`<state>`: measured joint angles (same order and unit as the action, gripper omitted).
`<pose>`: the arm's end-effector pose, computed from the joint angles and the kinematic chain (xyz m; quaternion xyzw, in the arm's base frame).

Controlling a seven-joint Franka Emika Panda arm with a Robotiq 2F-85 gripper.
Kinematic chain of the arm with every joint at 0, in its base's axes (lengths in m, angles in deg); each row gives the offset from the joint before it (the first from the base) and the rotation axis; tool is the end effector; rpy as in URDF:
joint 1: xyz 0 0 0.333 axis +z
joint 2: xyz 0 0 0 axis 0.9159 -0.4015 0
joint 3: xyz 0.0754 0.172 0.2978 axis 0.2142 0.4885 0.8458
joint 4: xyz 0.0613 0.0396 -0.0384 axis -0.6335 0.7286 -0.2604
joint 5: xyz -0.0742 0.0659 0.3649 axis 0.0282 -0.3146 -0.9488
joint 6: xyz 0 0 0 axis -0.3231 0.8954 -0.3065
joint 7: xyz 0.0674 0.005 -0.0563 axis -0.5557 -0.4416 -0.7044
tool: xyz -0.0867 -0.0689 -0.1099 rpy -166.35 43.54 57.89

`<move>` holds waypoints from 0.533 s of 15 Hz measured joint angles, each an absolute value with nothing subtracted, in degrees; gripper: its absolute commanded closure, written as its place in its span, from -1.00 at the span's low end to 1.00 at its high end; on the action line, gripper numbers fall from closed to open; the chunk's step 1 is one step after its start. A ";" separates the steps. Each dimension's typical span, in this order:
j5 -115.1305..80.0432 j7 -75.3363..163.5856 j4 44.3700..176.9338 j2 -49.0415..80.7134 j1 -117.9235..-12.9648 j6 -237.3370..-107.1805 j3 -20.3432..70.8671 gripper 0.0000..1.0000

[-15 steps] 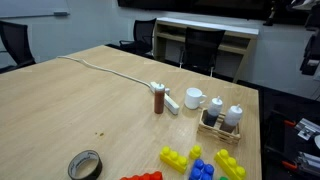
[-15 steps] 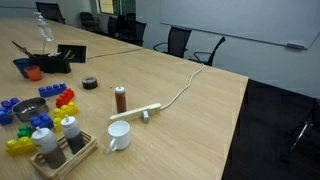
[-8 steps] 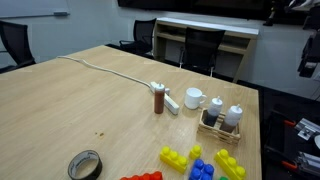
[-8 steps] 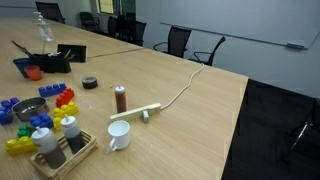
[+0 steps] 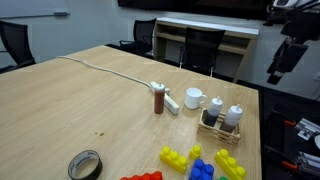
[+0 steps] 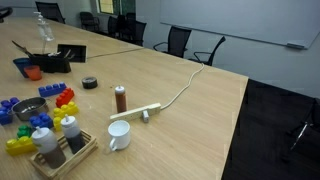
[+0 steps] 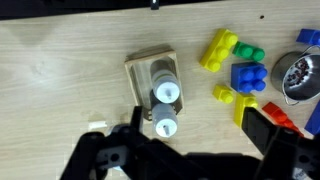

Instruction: Align the blue and orange legos together then put the purple legos on top of the blue and orange legos

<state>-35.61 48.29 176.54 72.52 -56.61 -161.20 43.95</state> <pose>0.2725 0.1400 0.3999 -0.9977 -0.0421 -0.0351 0.0410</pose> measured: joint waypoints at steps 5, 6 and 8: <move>-30.55 52.53 174.44 63.93 -55.15 -172.39 49.17 -1.00; -30.14 52.72 174.14 63.10 -55.16 -172.83 49.27 -1.00; -30.02 52.72 173.89 62.90 -55.19 -172.85 49.18 -1.00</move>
<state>-30.02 52.72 173.89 62.90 -55.19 -172.85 49.18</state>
